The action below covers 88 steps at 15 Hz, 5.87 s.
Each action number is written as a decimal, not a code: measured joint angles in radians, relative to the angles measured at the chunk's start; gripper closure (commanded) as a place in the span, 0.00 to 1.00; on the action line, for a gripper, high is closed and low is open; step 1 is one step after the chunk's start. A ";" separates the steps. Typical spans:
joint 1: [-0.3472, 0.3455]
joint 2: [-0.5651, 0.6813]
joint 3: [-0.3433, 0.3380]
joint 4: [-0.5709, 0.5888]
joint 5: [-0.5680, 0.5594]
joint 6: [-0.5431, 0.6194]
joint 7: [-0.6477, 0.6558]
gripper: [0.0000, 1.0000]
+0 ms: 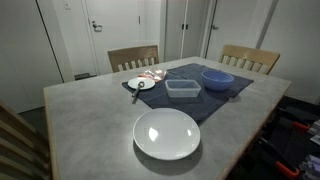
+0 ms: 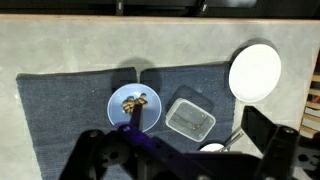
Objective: Pour the things in the bowl in the lunch box
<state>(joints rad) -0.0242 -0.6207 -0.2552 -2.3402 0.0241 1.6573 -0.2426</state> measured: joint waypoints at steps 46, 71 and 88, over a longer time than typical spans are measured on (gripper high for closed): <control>-0.108 0.639 0.085 0.012 -0.304 0.639 0.392 0.00; -0.183 0.919 0.096 0.090 0.141 0.504 0.117 0.00; -0.179 0.959 0.116 0.090 0.091 0.571 0.129 0.00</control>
<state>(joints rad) -0.2029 0.3387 -0.1395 -2.2500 0.1153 2.2278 -0.1140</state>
